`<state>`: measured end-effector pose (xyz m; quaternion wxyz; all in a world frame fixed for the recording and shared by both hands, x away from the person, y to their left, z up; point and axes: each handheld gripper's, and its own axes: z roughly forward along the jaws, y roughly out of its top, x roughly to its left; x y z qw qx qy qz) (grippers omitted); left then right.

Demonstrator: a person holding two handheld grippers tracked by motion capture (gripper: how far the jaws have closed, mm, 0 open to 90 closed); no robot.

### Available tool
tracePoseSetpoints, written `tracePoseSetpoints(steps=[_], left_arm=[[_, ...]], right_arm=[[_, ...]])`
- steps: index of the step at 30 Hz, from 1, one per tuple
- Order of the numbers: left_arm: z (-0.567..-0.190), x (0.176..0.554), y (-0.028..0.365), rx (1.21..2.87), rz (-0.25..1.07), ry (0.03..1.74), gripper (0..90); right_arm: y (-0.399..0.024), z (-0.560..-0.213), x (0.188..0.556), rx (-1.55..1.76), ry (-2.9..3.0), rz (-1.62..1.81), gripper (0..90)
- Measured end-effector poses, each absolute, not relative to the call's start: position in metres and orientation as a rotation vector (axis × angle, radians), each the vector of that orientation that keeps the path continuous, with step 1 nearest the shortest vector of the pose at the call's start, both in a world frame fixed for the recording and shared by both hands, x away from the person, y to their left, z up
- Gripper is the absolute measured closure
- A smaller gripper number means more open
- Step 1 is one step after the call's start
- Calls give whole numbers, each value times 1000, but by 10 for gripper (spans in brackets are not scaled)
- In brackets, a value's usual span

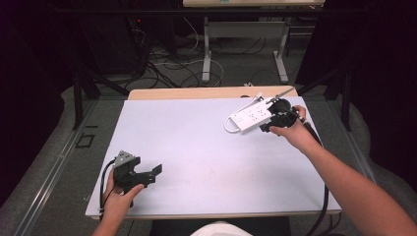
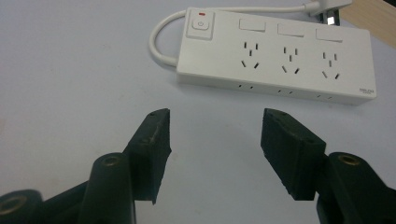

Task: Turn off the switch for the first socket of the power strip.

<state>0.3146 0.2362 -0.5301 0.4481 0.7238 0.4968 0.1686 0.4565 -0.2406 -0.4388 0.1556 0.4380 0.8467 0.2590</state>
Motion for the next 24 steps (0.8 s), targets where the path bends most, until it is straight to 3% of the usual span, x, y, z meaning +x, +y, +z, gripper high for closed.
tracePoseSetpoints(steps=[24], left_arm=[[-530, 314, 237, 1796, 406, 1227, 53]], right_arm=[[-234, -437, 497, 1266, 2435, 677, 441]])
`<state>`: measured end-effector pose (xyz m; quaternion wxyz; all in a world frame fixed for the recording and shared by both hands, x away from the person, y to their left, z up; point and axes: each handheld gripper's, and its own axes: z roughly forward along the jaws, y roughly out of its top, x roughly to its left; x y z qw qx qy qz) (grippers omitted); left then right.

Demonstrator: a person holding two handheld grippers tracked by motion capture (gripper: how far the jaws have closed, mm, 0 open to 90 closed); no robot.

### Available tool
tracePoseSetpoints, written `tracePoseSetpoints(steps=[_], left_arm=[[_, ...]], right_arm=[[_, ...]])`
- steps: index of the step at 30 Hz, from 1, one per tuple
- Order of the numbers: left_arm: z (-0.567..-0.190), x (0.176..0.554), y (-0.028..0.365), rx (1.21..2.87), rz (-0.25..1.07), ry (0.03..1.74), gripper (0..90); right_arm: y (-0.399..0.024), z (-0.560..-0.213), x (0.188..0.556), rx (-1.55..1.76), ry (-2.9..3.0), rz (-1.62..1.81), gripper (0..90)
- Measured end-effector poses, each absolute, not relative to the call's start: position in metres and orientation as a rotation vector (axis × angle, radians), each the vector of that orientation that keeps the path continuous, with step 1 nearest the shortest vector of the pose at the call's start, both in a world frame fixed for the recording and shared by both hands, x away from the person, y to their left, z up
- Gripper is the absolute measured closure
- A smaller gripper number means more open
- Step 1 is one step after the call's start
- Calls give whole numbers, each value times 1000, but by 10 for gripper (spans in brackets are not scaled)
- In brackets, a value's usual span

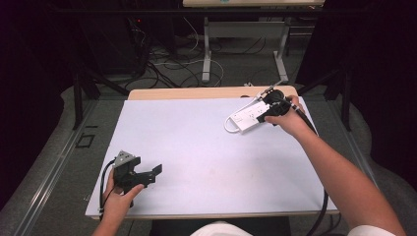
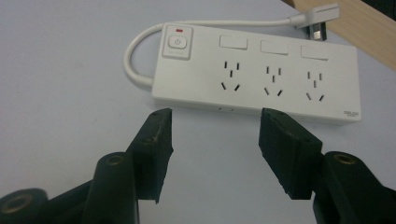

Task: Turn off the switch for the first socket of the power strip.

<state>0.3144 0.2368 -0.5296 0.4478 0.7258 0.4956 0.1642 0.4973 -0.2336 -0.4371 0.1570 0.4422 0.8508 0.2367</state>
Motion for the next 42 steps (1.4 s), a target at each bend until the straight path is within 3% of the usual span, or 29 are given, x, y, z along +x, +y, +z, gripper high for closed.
tracePoseSetpoints(steps=[25, 42], left_arm=[[-530, 315, 237, 1799, 400, 1231, 58], [-531, 316, 237, 1799, 396, 1231, 60]], right_arm=[[-239, -438, 533, 1445, 2321, 711, 543], [-235, -445, 550, 1471, 2268, 736, 674]])
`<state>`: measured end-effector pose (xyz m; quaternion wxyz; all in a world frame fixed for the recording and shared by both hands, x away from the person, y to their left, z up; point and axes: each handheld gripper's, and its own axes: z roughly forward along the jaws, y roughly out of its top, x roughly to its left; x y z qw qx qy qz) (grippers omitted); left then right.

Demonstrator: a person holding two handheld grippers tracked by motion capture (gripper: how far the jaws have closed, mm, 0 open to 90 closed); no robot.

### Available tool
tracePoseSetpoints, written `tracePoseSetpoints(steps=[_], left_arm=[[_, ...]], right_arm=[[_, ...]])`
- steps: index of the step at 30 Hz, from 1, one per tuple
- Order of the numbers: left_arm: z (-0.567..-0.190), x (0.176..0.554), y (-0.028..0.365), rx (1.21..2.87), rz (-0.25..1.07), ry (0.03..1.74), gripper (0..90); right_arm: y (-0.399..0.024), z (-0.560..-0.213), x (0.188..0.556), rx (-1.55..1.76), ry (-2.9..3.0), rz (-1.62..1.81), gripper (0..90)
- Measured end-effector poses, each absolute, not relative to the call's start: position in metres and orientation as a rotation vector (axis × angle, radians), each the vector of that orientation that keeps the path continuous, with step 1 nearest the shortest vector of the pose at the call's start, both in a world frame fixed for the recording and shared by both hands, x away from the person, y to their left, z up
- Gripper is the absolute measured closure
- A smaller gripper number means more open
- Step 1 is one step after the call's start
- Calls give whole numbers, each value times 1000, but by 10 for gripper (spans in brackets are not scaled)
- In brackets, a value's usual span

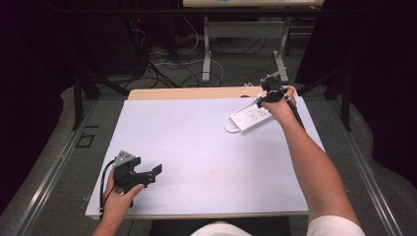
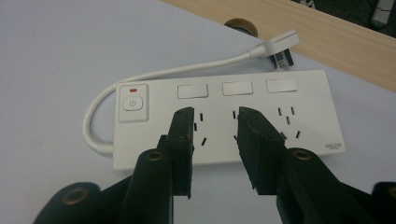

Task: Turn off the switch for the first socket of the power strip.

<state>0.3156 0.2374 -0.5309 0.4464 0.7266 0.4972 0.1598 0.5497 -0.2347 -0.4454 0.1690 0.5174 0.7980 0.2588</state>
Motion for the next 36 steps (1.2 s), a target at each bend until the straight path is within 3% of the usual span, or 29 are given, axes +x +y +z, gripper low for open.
tracePoseSetpoints(steps=[15, 36], left_arm=[[-531, 316, 238, 1797, 394, 1236, 62], [-532, 316, 239, 1791, 388, 1241, 63]], right_arm=[[-235, -453, 561, 1499, 2207, 775, 796], [-229, -474, 576, 1524, 2189, 831, 900]])
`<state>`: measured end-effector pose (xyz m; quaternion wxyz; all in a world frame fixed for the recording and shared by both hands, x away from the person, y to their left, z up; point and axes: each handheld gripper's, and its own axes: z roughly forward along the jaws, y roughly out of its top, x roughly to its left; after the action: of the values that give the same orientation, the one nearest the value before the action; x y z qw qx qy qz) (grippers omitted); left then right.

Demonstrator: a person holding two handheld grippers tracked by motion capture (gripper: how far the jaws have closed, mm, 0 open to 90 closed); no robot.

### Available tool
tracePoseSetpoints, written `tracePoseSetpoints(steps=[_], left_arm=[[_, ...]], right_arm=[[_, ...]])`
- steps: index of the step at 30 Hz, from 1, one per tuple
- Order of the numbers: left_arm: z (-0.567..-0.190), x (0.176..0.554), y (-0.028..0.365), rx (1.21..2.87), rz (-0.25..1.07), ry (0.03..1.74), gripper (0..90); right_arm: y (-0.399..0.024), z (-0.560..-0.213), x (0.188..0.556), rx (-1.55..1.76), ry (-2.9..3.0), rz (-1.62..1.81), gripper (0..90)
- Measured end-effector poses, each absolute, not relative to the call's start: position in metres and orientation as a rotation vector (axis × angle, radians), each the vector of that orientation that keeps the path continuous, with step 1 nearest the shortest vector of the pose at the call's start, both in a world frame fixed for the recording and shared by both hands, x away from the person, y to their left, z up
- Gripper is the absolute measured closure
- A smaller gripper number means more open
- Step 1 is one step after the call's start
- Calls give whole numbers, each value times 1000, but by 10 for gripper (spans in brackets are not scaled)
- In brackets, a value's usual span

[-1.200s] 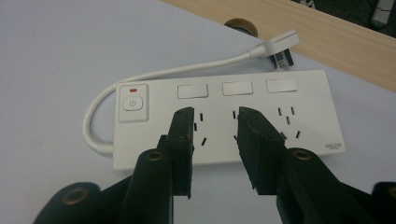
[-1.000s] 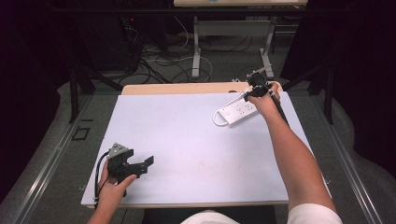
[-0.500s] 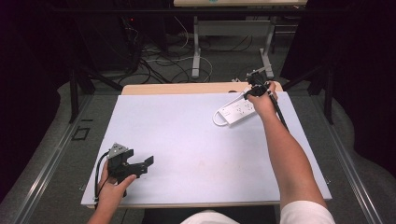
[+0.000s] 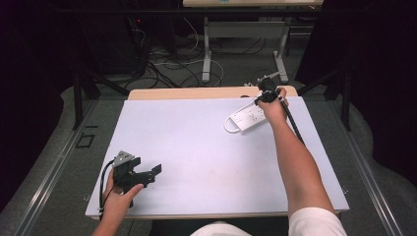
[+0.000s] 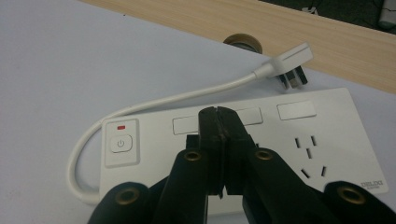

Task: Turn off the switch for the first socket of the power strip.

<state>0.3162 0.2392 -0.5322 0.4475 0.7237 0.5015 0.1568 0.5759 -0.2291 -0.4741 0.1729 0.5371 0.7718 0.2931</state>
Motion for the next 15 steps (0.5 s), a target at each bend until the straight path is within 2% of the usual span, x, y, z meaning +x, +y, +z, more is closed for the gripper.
tracePoseSetpoints(steps=[15], left_arm=[[-532, 316, 240, 1786, 390, 1238, 64]], right_arm=[[-215, -492, 581, 1534, 2180, 871, 900]])
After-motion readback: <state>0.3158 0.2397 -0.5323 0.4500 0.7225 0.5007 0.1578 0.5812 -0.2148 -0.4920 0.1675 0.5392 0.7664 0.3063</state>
